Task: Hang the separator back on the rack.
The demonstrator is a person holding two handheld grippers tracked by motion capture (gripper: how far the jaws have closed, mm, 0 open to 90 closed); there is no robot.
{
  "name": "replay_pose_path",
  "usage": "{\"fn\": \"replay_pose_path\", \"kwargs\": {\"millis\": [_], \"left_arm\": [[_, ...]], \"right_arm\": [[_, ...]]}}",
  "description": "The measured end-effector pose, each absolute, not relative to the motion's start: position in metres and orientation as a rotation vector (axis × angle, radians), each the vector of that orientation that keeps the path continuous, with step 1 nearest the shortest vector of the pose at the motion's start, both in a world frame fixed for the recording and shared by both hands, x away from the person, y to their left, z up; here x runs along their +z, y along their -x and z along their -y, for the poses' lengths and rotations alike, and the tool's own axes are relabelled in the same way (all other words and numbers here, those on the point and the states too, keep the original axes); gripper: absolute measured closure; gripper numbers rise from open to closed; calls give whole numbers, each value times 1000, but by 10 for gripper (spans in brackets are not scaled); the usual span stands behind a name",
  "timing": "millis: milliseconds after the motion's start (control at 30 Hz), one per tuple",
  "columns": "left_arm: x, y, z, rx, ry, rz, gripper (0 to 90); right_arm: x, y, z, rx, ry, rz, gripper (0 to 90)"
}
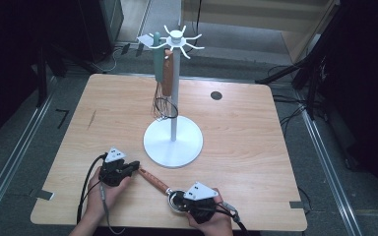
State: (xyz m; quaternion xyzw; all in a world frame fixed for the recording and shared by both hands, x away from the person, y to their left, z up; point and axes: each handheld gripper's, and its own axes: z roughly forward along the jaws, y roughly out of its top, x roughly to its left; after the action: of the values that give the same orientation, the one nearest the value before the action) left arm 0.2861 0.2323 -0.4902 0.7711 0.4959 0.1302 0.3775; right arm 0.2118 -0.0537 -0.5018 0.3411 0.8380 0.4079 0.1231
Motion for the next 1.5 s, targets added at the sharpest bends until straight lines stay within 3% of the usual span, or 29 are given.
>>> {"fn": "replay_pose_path", "kwargs": {"millis": [533,633,900,1067,1500], "left_arm": [[-492,-284,-194,305,-2014,-1195,900],[-491,-284,-194,300,-1997,-1186,892],[-484,-282,-221,307,-1922,-1206,756],[-482,-278,-246,327,-1872,-1250,727],[-481,-264,-285,380,-1824,-1333,732]], "right_arm": [[-491,-214,86,1190,-1096,-2404,900],[-481,-214,87,1249,-1066,-2406,851],[-473,-228,73,1210,-966,-2509,692],[-476,-242,65,1120,-963,-2593,633],[-476,-256,32,897,-896,-2726,649]]}}
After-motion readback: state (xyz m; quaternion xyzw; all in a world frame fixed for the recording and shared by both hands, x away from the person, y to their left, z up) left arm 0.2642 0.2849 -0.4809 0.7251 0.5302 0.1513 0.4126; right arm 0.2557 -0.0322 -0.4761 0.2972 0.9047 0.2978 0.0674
